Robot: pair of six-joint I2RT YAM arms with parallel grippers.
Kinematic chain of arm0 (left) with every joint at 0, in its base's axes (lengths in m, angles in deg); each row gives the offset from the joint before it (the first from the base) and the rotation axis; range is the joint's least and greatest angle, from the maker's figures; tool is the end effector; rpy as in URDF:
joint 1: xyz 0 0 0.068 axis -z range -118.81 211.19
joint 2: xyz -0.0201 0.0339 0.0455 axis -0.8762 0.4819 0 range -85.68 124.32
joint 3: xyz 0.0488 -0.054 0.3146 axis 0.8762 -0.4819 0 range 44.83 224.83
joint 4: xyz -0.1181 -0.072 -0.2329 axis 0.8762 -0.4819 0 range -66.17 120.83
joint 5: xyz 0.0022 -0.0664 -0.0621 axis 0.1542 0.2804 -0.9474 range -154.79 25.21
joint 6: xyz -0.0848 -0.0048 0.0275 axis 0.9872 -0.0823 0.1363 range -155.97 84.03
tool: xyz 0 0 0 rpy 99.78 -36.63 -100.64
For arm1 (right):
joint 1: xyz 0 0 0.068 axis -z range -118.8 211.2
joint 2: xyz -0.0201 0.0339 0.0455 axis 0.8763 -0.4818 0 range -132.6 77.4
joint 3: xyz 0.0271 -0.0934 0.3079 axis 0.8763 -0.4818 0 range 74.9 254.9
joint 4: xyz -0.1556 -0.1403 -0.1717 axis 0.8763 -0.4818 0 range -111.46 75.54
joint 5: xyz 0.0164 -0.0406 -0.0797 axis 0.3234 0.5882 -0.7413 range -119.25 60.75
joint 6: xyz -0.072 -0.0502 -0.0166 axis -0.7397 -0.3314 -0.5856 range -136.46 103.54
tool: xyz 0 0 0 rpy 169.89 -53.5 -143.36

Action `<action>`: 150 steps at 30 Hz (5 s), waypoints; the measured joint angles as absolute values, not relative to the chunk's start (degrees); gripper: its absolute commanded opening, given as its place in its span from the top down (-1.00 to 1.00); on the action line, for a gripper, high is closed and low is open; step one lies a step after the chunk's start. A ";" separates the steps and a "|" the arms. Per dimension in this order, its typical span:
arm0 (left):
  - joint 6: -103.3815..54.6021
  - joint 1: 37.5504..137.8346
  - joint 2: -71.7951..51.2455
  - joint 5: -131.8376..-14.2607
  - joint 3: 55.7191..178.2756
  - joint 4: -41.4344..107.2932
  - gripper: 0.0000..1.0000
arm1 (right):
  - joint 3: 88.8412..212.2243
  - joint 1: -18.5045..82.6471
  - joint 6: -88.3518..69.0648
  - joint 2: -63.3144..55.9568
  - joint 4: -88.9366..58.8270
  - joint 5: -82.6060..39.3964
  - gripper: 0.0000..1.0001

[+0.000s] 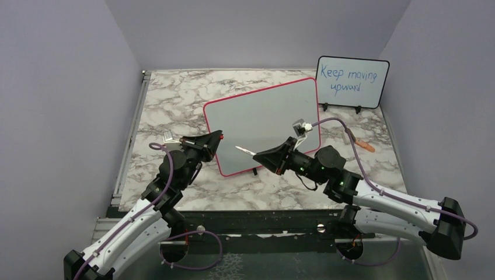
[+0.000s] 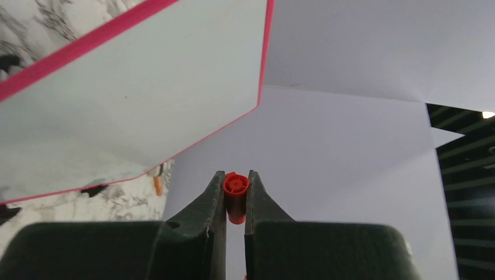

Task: Write a sentence on the whiteboard
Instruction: Open the whiteboard marker at the center of the board, then place the pen cap at the center of the board, then write a sentence on the whiteboard.

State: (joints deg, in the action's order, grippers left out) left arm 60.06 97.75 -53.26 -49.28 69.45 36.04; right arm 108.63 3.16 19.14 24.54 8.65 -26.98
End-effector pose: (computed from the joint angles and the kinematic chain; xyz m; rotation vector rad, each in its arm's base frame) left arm 0.1452 -0.0812 0.3008 -1.1222 1.4810 -1.5117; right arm 0.1261 0.2082 0.3488 -0.3567 1.6178 1.3171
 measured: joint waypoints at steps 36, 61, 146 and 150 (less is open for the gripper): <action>-14.56 73.38 -14.22 -48.41 122.32 -1.18 1.00 | 118.75 3.16 6.46 31.95 -19.41 -39.31 0.99; -22.10 62.30 15.55 -64.03 114.21 -3.54 1.00 | 119.24 3.16 5.50 27.93 -20.52 -39.31 0.99; -13.95 60.70 -3.60 -132.91 103.33 39.08 0.97 | 136.09 3.16 -5.15 17.00 -29.75 -39.03 0.99; -12.66 60.94 -5.96 -133.04 100.07 42.49 1.00 | 138.43 3.00 -5.08 15.25 -30.60 -39.07 0.99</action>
State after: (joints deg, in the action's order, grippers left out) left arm -12.66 60.94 -5.96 -133.04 100.07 42.49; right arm 138.43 3.00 -5.08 15.25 -30.60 -39.07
